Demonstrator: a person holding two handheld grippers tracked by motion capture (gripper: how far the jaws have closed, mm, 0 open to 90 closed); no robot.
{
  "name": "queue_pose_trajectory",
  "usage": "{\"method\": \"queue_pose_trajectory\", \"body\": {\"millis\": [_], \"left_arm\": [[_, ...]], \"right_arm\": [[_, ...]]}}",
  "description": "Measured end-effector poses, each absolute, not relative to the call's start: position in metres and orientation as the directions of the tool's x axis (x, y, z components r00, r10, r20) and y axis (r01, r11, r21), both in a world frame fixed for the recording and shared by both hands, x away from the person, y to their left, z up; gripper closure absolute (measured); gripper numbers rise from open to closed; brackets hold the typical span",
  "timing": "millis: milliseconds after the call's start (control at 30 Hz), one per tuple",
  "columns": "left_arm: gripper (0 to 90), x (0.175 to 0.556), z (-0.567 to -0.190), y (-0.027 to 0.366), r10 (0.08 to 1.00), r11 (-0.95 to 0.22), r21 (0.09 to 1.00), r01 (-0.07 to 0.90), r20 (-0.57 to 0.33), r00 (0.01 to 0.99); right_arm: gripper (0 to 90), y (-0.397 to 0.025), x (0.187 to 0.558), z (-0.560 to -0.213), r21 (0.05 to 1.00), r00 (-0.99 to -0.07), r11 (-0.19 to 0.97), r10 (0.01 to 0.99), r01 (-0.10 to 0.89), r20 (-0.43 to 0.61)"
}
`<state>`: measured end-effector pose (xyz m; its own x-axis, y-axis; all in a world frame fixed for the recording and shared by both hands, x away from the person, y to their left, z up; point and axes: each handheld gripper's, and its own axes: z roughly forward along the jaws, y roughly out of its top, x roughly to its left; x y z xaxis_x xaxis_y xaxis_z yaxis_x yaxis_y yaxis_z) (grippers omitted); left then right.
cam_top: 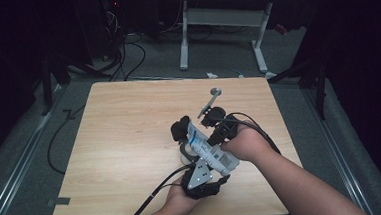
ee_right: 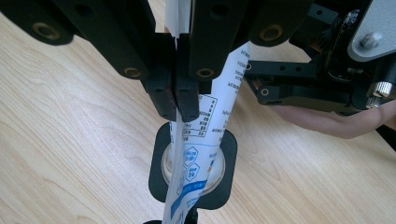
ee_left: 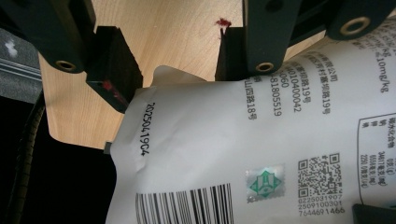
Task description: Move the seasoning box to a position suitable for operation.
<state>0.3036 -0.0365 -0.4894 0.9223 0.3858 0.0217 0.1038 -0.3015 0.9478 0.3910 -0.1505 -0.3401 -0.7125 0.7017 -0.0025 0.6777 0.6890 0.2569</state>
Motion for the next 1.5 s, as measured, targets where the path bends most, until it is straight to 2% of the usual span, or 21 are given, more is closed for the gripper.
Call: {"method": "queue_pose_trajectory", "body": {"millis": [1500], "left_arm": [[52.6, 0.3034, -0.4838, -0.0358, 0.375, -0.286, 0.953, 0.102, 0.013, 0.927]], "right_arm": [[89.0, -0.1527, 0.3897, -0.3339, 0.262, -0.707, 0.682, 0.707, 0.683, 0.002]]}}
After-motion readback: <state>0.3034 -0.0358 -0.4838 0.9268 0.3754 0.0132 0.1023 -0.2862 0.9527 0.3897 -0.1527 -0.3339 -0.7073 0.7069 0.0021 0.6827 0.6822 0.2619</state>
